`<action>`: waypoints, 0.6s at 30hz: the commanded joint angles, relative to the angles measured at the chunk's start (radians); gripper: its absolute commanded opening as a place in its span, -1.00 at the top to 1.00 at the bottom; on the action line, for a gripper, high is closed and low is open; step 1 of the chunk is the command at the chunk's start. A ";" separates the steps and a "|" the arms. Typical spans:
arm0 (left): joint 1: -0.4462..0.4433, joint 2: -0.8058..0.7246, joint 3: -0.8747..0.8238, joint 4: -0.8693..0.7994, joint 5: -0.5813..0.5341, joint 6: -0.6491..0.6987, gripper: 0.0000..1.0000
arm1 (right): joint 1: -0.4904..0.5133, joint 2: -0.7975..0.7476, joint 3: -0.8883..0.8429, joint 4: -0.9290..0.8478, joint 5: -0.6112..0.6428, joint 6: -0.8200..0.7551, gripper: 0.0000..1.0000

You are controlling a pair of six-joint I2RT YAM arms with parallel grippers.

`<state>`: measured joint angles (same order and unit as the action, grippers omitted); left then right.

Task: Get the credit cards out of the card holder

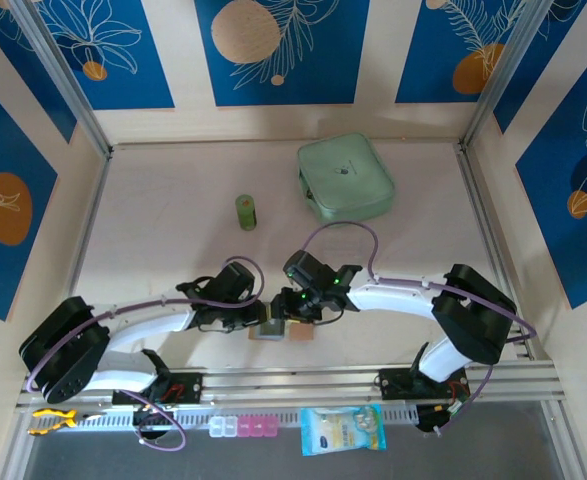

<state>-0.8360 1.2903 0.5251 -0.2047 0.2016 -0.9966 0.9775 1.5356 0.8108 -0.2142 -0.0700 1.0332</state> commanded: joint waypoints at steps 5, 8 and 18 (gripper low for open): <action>0.000 -0.017 -0.044 -0.017 0.019 -0.025 0.59 | -0.020 -0.014 -0.078 0.119 -0.056 -0.031 0.25; -0.001 -0.020 -0.052 -0.016 0.022 -0.030 0.59 | -0.025 -0.016 -0.092 0.140 -0.062 -0.033 0.31; -0.002 -0.025 -0.060 -0.007 0.024 -0.038 0.60 | -0.037 0.027 -0.082 0.180 -0.110 -0.044 0.42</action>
<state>-0.8360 1.2705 0.4923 -0.1692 0.2169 -1.0229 0.9455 1.5421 0.7219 -0.0475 -0.1467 1.0103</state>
